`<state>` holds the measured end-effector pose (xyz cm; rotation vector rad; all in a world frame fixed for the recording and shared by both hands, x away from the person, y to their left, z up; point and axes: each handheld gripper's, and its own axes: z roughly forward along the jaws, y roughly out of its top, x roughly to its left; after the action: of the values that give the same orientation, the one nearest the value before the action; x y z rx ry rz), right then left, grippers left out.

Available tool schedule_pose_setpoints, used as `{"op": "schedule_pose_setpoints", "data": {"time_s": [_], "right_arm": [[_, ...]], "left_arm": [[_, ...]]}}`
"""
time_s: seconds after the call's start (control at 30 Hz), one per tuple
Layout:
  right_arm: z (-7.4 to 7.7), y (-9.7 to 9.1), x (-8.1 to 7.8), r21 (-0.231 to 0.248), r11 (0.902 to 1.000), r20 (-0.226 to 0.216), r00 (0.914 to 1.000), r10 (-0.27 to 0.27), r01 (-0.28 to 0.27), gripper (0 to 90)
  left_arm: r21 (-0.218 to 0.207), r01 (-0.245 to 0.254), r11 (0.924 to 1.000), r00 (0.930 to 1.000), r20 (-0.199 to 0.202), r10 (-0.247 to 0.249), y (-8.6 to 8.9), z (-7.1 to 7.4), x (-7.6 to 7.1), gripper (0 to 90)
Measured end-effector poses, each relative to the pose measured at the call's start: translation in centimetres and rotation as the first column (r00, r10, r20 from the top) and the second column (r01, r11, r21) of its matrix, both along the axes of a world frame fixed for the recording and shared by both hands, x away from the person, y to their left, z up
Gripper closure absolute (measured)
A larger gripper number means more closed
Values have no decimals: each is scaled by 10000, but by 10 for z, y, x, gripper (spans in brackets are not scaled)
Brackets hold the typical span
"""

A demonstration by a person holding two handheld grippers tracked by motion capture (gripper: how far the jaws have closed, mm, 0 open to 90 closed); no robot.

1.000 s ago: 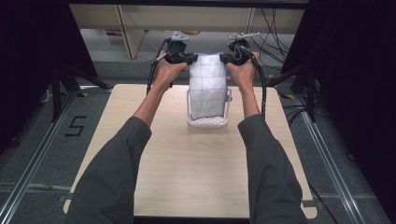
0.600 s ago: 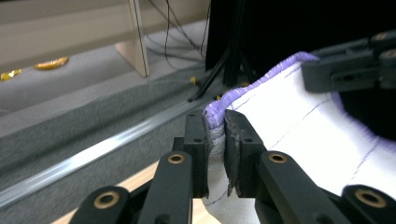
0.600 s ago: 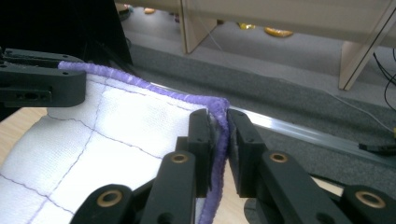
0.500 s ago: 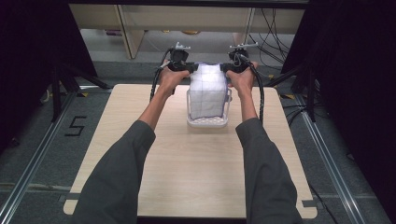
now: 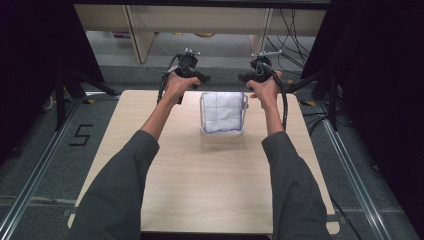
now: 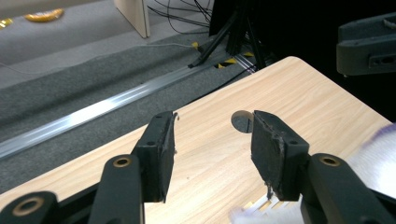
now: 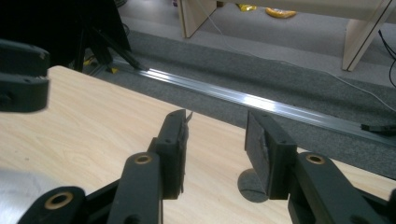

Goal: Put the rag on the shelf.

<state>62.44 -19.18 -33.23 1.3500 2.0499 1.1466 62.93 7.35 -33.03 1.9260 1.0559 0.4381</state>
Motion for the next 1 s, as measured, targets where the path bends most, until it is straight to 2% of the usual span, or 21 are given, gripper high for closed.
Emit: {"op": "schedule_pose_setpoints", "data": {"time_s": [0.07, 0.13, 0.17, 0.2, 0.23, 0.33, 0.37, 0.4, 0.43, 0.6, 0.67, 0.7, 0.83, 0.9, 1.0], "right_arm": [[2, -3, -3, -80, 10000, 63, 10000, -41, 41, 582], [4, -6, -7, -114, 9999, 74, 10000, -30, 31, 573], [5, -7, -11, -64, 10000, 213, 9998, -47, 48, 573], [7, -7, -15, 127, 9999, 155, 9998, -108, 106, 571], [7, -10, -16, -51, 9998, 288, 9994, 203, -201, 562], [9, -11, -26, -333, 9993, 359, 9991, 205, -193, 543], [9, -11, -29, -591, 9979, 406, 9988, 283, -258, 536], [10, -10, -33, -672, 9976, 208, 9996, 195, -181, 530], [10, -11, -35, -849, 9955, 299, 9985, 449, -423, 528], [15, -10, -48, -719, 9953, 200, 9976, 665, -649, 503], [16, -10, -52, -678, 9942, 358, 9956, 865, -840, 494], [18, -10, -56, -706, 9936, 285, 9955, 904, -882, 490], [21, -11, -67, -805, 9913, 374, 9935, 1077, -1044, 470], [20, -11, -72, -522, 9935, 413, 9938, 1033, -1010, 460], [18, -13, -76, -761, 9899, 466, 9913, 1233, -1196, 443]], "left_arm": [[-18, 54, 10000, 10000, -74, -55, 3, 2, -5, 480], [212, 178, 9996, 9998, -132, -175, 6, 4, -10, 449], [228, 246, 9994, 9996, -146, -243, 8, 4, -14, 430], [280, 353, 9990, 9992, -198, -347, 10, 5, -17, 422], [348, 426, 9985, 9989, -228, -419, 11, 4, -20, 413], [455, 647, 9969, 9974, -341, -632, 15, 2, -32, 405], [400, 635, 9972, 9975, -324, -622, 17, 1, -36, 397], [295, 663, 9974, 9975, -278, -654, 18, 0, -40, 396], [281, 720, 9970, 9969, -326, -711, 20, -1, -43, 396], [151, 696, 9975, 9974, -222, -693, 31, -1, -58, 382], [513, 793, 9955, 9968, -151, -786, 35, -2, -62, 374], [599, 776, 9952, 9969, -132, -770, 36, -3, -64, 366], [181, 844, 9963, 9963, -170, -841, 43, -7, -74, 353], [69, 858, 9963, 9962, -152, -857, 46, -9, -78, 342], [26, 1015, 9948, 9947, -190, -1014, 48, -13, -86, 332]]}}
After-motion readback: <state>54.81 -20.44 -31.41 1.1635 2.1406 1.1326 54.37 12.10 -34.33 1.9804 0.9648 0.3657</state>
